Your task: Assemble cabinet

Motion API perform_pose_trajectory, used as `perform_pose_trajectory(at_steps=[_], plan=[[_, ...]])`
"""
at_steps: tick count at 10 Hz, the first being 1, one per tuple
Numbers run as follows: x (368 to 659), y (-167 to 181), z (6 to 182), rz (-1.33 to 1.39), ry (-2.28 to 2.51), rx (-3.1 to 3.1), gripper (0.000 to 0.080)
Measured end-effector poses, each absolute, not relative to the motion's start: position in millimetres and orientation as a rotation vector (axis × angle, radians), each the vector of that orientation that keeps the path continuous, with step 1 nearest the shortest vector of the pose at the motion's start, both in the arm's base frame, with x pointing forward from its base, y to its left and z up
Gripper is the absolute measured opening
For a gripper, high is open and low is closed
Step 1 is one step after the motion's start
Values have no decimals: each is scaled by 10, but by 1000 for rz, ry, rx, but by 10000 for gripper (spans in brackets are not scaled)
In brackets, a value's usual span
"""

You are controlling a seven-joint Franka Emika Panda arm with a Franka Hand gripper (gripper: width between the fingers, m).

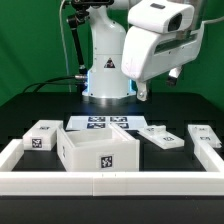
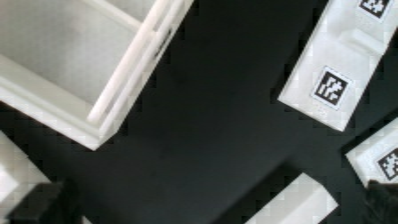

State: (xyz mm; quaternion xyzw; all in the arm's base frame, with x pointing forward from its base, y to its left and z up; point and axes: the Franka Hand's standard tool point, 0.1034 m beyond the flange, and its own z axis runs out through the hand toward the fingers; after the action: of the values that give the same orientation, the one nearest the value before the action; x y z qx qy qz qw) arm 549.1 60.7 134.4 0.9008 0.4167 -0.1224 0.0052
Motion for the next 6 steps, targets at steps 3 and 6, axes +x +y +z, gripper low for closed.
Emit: perform_pose_trajectory(at_steps=[3,6], plan=[[5485,607,1341,-388,1305,2820,798],[5481,608,1321,-389,1306,2822,798]])
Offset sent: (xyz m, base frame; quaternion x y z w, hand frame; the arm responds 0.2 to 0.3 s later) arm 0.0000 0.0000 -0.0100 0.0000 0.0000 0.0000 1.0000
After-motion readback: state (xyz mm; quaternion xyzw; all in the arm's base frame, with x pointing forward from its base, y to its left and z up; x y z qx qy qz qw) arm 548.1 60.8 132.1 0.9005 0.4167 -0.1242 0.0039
